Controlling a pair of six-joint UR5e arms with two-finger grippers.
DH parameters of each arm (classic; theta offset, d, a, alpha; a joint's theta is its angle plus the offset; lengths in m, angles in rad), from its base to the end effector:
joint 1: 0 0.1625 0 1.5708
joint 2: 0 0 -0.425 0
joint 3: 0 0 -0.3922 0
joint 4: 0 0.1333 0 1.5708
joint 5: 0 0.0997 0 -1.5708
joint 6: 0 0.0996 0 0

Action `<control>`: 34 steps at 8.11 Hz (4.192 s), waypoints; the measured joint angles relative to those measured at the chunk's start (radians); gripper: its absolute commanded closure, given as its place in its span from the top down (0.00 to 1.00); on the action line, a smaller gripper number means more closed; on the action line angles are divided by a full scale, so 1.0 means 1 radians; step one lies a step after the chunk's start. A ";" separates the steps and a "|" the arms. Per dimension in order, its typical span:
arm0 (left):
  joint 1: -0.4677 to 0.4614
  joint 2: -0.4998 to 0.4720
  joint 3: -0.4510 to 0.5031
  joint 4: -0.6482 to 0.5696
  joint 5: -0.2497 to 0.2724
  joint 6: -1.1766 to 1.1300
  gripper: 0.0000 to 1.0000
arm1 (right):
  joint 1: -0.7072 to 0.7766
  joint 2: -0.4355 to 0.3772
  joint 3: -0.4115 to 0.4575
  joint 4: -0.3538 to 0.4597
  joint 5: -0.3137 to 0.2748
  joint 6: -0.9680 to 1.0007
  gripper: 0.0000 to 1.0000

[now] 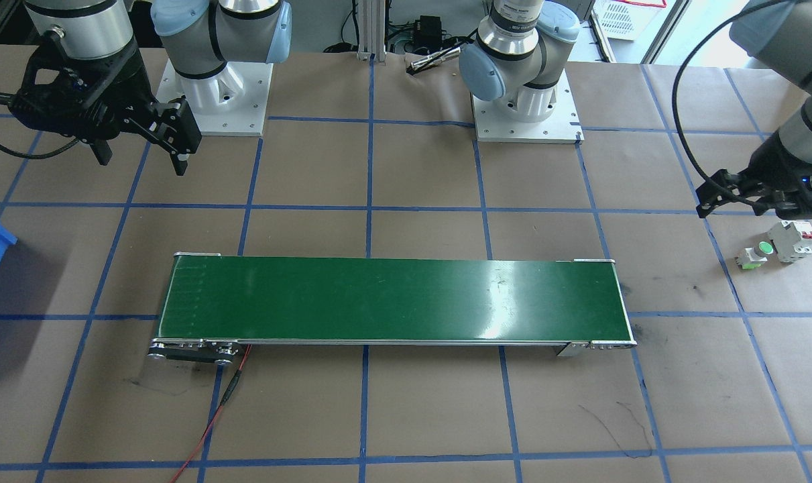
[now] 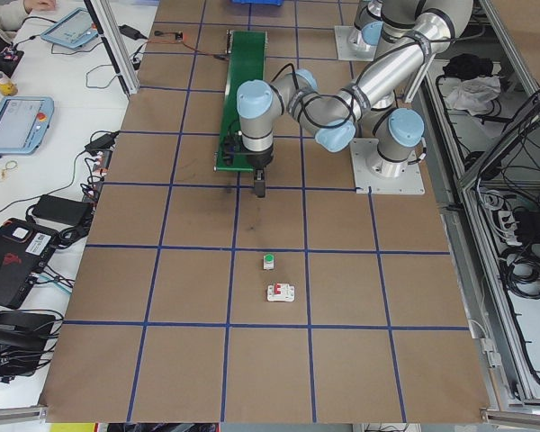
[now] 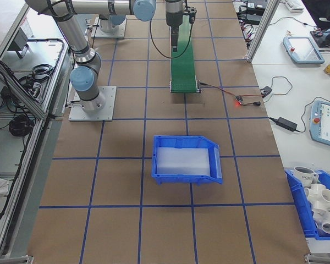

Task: Move button from left to right

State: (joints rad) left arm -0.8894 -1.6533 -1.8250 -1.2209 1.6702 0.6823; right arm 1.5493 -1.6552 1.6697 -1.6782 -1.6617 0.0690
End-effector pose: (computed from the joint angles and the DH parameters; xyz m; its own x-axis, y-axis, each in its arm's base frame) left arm 0.2230 -0.4709 0.3587 -0.9963 0.0025 -0.0853 -0.0020 0.9986 0.0523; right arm 0.1142 -0.4674 0.4908 -0.9916 0.0984 0.0838 0.0900 0.9910 -0.0988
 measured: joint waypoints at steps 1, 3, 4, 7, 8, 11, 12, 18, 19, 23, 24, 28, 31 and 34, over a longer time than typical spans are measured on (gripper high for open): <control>0.069 -0.054 -0.006 0.051 0.003 0.080 1.00 | 0.000 0.000 0.000 0.000 0.000 0.000 1.00; 0.166 -0.141 -0.008 0.089 0.007 0.144 1.00 | 0.000 0.000 0.000 0.000 0.000 0.000 1.00; 0.186 -0.163 -0.009 0.093 0.008 0.146 1.00 | 0.000 0.000 0.000 0.000 0.000 0.000 1.00; 0.200 -0.195 -0.006 0.105 0.047 0.146 1.00 | 0.000 -0.001 0.001 0.000 0.000 0.000 1.00; 0.200 -0.218 -0.005 0.137 0.066 0.149 1.00 | 0.000 -0.001 0.001 0.000 0.000 0.000 1.00; 0.201 -0.279 -0.004 0.229 0.081 0.173 1.00 | 0.000 -0.001 0.001 0.000 -0.001 0.000 1.00; 0.201 -0.293 -0.003 0.235 0.081 0.177 1.00 | 0.000 0.000 0.001 0.000 -0.001 0.000 1.00; 0.201 -0.337 0.004 0.268 0.083 0.211 1.00 | 0.000 0.000 0.002 0.000 -0.001 -0.001 1.00; 0.201 -0.343 0.004 0.280 0.082 0.224 1.00 | 0.000 0.000 0.002 0.000 -0.001 -0.001 1.00; 0.201 -0.382 0.004 0.346 0.077 0.254 0.53 | 0.000 0.000 0.002 0.000 -0.002 -0.002 1.00; 0.201 -0.384 0.003 0.347 0.075 0.253 0.13 | 0.000 0.000 0.002 0.000 -0.002 -0.002 1.00; 0.201 -0.385 0.003 0.346 0.072 0.269 0.00 | 0.000 0.000 0.002 0.000 -0.003 -0.002 1.00; 0.175 -0.298 0.001 0.285 0.066 0.312 0.00 | 0.000 0.000 0.002 0.000 -0.002 -0.002 1.00; 0.030 -0.103 -0.001 0.090 -0.047 0.278 0.00 | 0.000 0.000 0.002 0.000 -0.003 -0.002 1.00</control>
State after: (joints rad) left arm -0.8592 -1.7558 -1.8257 -1.1305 1.6231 0.9604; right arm 1.5493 -1.6551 1.6720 -1.6782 -1.6644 0.0675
